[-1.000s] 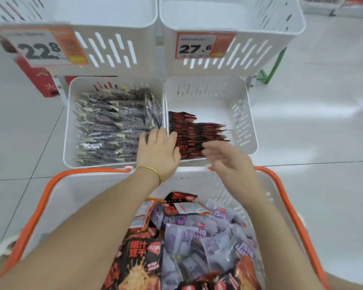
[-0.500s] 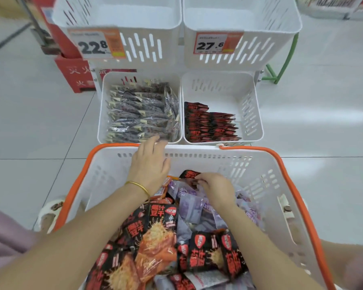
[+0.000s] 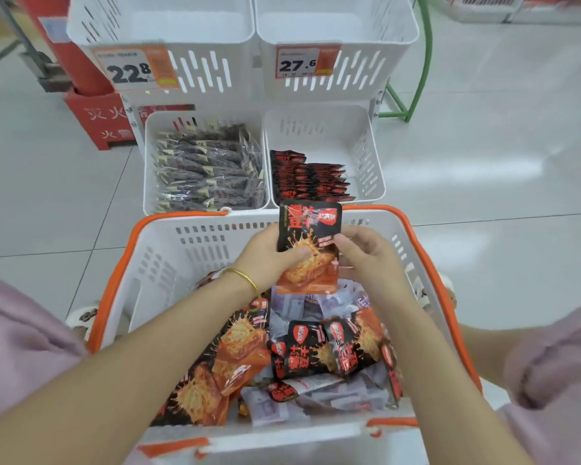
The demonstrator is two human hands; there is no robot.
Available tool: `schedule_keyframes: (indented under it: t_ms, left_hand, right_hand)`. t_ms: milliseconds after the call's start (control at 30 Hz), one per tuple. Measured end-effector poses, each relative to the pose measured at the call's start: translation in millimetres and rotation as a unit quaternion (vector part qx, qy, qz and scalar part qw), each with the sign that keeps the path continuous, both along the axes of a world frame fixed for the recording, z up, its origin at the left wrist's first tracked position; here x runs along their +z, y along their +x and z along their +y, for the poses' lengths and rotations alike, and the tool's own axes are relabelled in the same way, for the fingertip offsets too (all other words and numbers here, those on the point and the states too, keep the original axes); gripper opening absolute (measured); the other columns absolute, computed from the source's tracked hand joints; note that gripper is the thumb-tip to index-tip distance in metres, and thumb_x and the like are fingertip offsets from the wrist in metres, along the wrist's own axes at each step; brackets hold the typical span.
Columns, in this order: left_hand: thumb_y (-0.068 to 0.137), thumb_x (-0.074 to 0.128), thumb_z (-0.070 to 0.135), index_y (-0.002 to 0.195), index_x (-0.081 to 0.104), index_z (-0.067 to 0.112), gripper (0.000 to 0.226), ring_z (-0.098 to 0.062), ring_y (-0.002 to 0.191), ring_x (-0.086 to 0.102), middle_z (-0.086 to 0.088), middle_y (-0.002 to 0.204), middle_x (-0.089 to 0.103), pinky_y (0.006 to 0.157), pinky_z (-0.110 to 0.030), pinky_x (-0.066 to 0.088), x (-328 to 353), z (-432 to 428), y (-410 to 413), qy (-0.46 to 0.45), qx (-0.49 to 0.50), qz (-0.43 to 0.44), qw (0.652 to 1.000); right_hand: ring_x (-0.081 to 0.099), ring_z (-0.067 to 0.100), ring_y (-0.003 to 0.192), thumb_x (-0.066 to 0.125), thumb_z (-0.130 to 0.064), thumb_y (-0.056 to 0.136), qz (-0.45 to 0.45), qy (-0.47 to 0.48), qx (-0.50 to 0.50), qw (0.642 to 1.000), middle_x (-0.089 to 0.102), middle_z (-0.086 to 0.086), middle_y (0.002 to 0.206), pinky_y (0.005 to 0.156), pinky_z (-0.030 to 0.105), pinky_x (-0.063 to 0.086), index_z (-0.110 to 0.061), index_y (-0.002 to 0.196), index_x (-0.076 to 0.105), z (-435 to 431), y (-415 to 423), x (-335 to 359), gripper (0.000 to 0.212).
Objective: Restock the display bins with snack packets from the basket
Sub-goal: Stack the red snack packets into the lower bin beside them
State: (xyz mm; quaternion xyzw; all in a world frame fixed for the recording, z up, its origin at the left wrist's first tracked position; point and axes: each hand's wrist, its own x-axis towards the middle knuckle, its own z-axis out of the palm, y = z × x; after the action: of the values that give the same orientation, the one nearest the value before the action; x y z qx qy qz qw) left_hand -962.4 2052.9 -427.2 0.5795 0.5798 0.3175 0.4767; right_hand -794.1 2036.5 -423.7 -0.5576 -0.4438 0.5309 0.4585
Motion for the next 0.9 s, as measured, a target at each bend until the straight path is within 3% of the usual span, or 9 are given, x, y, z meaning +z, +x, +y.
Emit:
schedule_keyframes:
  t_ms: [100, 200, 300, 367, 433, 567, 767, 833, 900]
  left_hand:
    - [0.090, 0.062, 0.023, 0.103, 0.052, 0.015, 0.018, -0.015, 0.085, 0.058, 0.005, 0.091, 0.060, 0.073, -0.029, 0.046, 1.7, -14.5, -8.1, 0.008, 0.038, 0.052, 0.998]
    - [0.091, 0.060, 0.024, 0.106, 0.053, 0.010, 0.022, -0.022, 0.094, 0.059, -0.003, 0.100, 0.063, 0.081, -0.035, 0.048, -0.8, -24.2, -17.9, -0.001, 0.069, 0.060, 0.996]
    - [0.092, 0.058, 0.024, 0.110, 0.052, 0.008, 0.025, -0.024, 0.097, 0.059, -0.008, 0.106, 0.063, 0.086, -0.038, 0.048, 0.2, -30.5, -21.8, -0.010, 0.084, 0.059, 0.995]
    - [0.093, 0.057, 0.024, 0.110, 0.052, 0.007, 0.024, -0.025, 0.097, 0.057, -0.009, 0.106, 0.062, 0.087, -0.039, 0.047, 1.1, -32.4, -22.7, -0.011, 0.091, 0.055, 0.994]
    - [0.094, 0.055, 0.024, 0.107, 0.049, 0.007, 0.022, -0.025, 0.097, 0.055, -0.008, 0.105, 0.059, 0.085, -0.038, 0.045, -0.7, -32.0, -24.6, -0.016, 0.102, 0.057, 0.993]
    - [0.096, 0.050, 0.023, 0.107, 0.045, 0.015, 0.015, -0.024, 0.108, 0.052, -0.004, 0.112, 0.056, 0.091, -0.036, 0.043, -0.2, -28.3, -27.1, -0.013, 0.121, 0.030, 0.992]
    - [0.100, 0.041, 0.029, 0.120, 0.042, 0.017, 0.024, -0.022, 0.115, 0.053, 0.002, 0.115, 0.055, 0.095, -0.036, 0.042, 5.1, -27.3, -19.1, -0.039, 0.109, -0.030, 0.993]
    - [0.101, 0.034, 0.036, 0.136, 0.035, 0.015, 0.041, -0.006, 0.106, 0.047, 0.013, 0.112, 0.047, 0.090, -0.026, 0.033, 9.8, -28.8, -10.5, -0.057, 0.091, -0.039, 0.993]
    - [0.096, 0.030, 0.054, 0.145, 0.025, 0.018, 0.061, -0.007, 0.110, 0.044, 0.011, 0.129, 0.045, 0.096, -0.032, 0.033, 9.6, -30.5, -4.4, -0.076, 0.076, -0.061, 0.992]
  right_hand:
    - [0.065, 0.017, 0.078, 0.057, -0.014, 0.093, -0.129, -0.029, 0.016, 0.991, 0.068, 0.006, 0.090, 0.073, 0.035, 0.055, -0.007, 0.107, 0.064, -9.2, 12.8, -17.3, 0.017]
    - [0.061, 0.015, 0.098, 0.063, -0.020, 0.088, -0.378, -0.008, 0.205, 0.903, 0.067, -0.001, 0.105, 0.087, 0.034, 0.050, -0.016, 0.109, 0.068, -17.3, 9.6, -43.6, 0.022]
    - [0.055, 0.019, 0.090, 0.067, -0.031, 0.085, -0.508, 0.031, 0.340, 0.791, 0.066, 0.002, 0.096, 0.065, 0.030, 0.046, -0.015, 0.100, 0.068, -25.4, -9.1, -64.1, 0.022]
    - [0.049, 0.020, 0.077, 0.068, -0.031, 0.084, -0.544, 0.050, 0.338, 0.767, 0.061, 0.006, 0.082, 0.051, 0.026, 0.032, -0.006, 0.088, 0.066, -29.6, -14.8, -67.2, 0.025]
    - [0.053, 0.027, 0.074, 0.071, -0.026, 0.082, -0.476, 0.033, 0.313, 0.821, 0.062, 0.013, 0.081, 0.057, 0.031, 0.038, -0.001, 0.081, 0.063, -28.8, -12.2, -66.6, 0.026]
    - [0.059, 0.026, 0.070, 0.076, -0.014, 0.077, -0.189, -0.042, 0.242, 0.951, 0.065, 0.012, 0.076, 0.073, 0.035, 0.047, -0.008, 0.070, 0.063, -17.2, 7.4, -34.9, 0.016]
    - [0.063, 0.012, 0.063, 0.065, -0.009, 0.085, 0.033, -0.007, 0.058, 0.998, 0.068, 0.001, 0.069, 0.064, 0.028, 0.052, -0.013, 0.073, 0.067, -7.4, 5.0, -3.4, 0.013]
    - [0.063, 0.013, 0.063, 0.063, -0.008, 0.086, 0.088, -0.006, 0.009, 0.996, 0.068, 0.001, 0.067, 0.064, 0.029, 0.052, -0.016, 0.066, 0.066, -5.1, -5.0, -4.4, 0.022]
    - [0.061, 0.011, 0.056, 0.062, -0.009, 0.087, 0.149, -0.020, -0.028, 0.988, 0.066, -0.001, 0.061, 0.056, 0.025, 0.050, -0.014, 0.066, 0.062, -3.9, -14.4, -5.9, 0.023]
